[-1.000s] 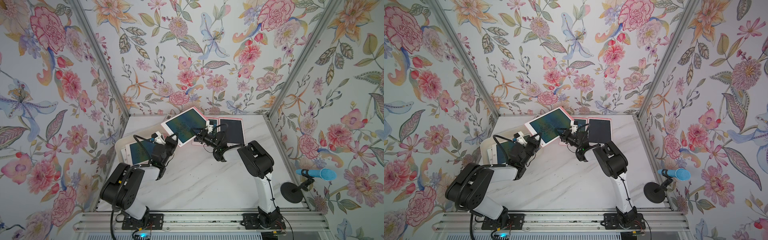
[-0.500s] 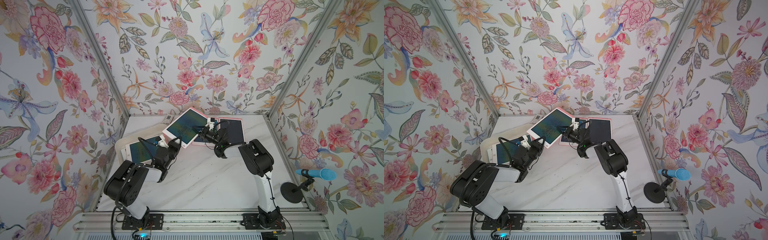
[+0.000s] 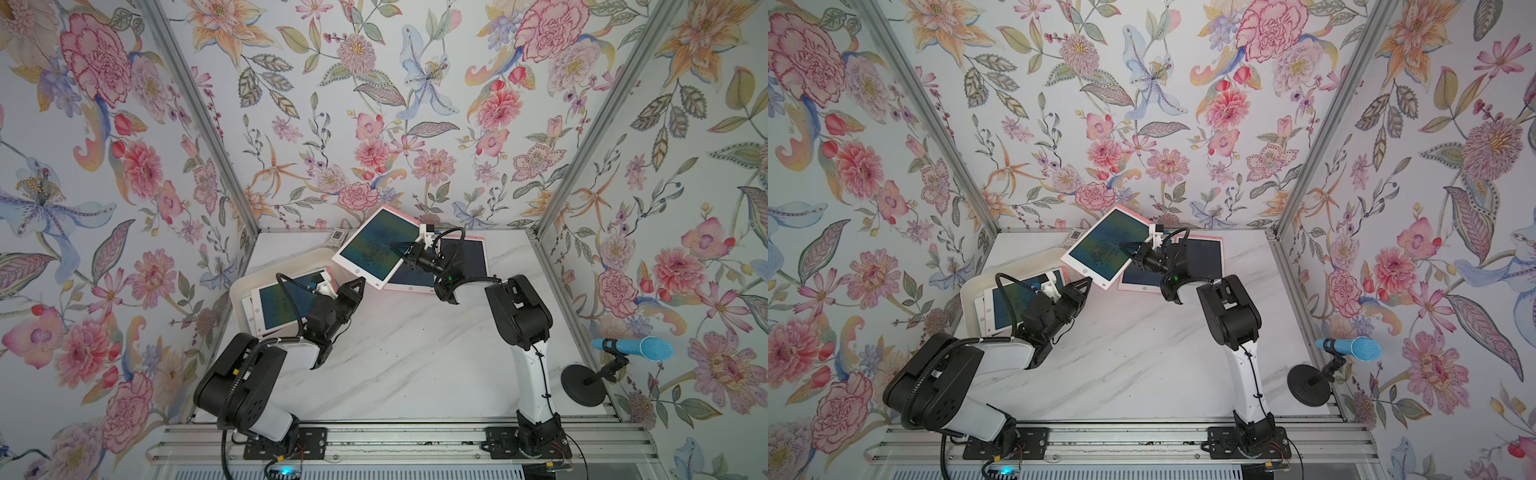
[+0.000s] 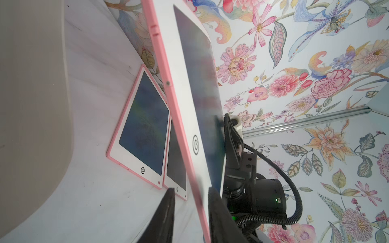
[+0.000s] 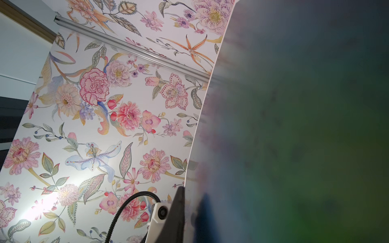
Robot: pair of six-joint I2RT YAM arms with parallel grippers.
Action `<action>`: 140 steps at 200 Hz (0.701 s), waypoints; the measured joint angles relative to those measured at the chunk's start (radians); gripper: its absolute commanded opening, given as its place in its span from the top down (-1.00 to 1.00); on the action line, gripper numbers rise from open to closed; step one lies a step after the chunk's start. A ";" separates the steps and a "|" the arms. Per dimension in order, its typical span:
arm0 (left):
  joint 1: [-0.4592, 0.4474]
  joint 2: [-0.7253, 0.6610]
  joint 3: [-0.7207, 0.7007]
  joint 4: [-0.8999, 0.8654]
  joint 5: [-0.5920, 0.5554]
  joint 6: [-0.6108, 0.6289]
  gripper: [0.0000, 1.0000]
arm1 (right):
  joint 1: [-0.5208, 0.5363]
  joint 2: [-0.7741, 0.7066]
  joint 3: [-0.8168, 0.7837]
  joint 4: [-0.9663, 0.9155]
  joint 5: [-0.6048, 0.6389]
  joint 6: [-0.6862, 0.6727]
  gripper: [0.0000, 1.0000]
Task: Take out the writing tablet from the storage box
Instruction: Pick up the writing tablet from the storage box, then move the storage box to the center of the board.
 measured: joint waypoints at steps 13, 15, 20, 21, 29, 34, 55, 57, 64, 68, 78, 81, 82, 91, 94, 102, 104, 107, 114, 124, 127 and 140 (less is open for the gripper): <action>0.011 -0.031 0.000 -0.037 0.006 0.021 0.33 | -0.015 0.003 0.012 -0.015 -0.013 -0.013 0.95; 0.013 -0.036 -0.001 -0.043 0.007 0.025 0.33 | -0.018 0.004 0.013 -0.018 -0.015 -0.016 0.95; 0.019 -0.047 -0.001 -0.061 0.012 0.034 0.33 | -0.022 0.005 0.014 -0.024 -0.020 -0.021 0.95; 0.021 -0.049 -0.001 -0.063 0.012 0.035 0.33 | -0.024 0.005 0.015 -0.027 -0.023 -0.024 0.95; 0.032 -0.066 -0.001 -0.093 0.016 0.052 0.33 | -0.032 0.005 0.018 -0.047 -0.031 -0.035 0.95; 0.040 -0.078 -0.001 -0.117 0.019 0.064 0.32 | -0.036 0.005 0.019 -0.060 -0.039 -0.043 0.95; 0.086 -0.116 0.009 -0.224 0.023 0.131 0.27 | -0.051 0.006 0.037 -0.129 -0.066 -0.087 0.95; 0.091 -0.117 0.014 -0.238 0.023 0.137 0.27 | -0.052 0.006 0.040 -0.135 -0.068 -0.089 0.95; 0.106 -0.118 0.031 -0.275 0.023 0.160 0.25 | -0.055 0.006 0.046 -0.154 -0.073 -0.103 0.95; 0.114 -0.118 0.047 -0.298 0.023 0.177 0.25 | -0.056 0.006 0.049 -0.164 -0.076 -0.111 0.95; 0.133 -0.113 0.090 -0.351 0.026 0.213 0.25 | -0.061 0.007 0.054 -0.183 -0.079 -0.127 0.95; 0.137 -0.109 0.105 -0.362 0.027 0.224 0.25 | -0.063 0.007 0.055 -0.188 -0.080 -0.130 0.95; 0.139 -0.106 0.112 -0.369 0.027 0.230 0.25 | -0.064 0.007 0.055 -0.190 -0.081 -0.132 0.95; 0.148 -0.087 0.166 -0.407 0.035 0.260 0.25 | -0.068 0.007 0.055 -0.197 -0.086 -0.139 0.95; 0.152 -0.075 0.191 -0.418 0.041 0.274 0.25 | -0.069 0.007 0.055 -0.200 -0.087 -0.143 0.95; 0.156 -0.043 0.249 -0.446 0.049 0.303 0.25 | -0.076 0.007 0.055 -0.210 -0.093 -0.146 0.95; 0.156 -0.035 0.263 -0.454 0.051 0.308 0.25 | -0.077 0.007 0.055 -0.213 -0.093 -0.148 0.95; 0.156 -0.025 0.280 -0.463 0.054 0.317 0.25 | -0.080 0.008 0.055 -0.215 -0.094 -0.149 0.95; 0.156 0.004 0.323 -0.484 0.061 0.338 0.25 | -0.087 0.008 0.055 -0.223 -0.098 -0.155 0.95; 0.156 0.048 0.374 -0.513 0.073 0.365 0.26 | -0.098 0.008 0.055 -0.244 -0.099 -0.171 0.95; 0.156 0.061 0.388 -0.521 0.076 0.373 0.26 | -0.101 0.008 0.055 -0.248 -0.100 -0.175 0.95; 0.156 0.117 0.435 -0.567 0.081 0.402 0.27 | -0.112 0.008 0.055 -0.287 -0.100 -0.208 0.95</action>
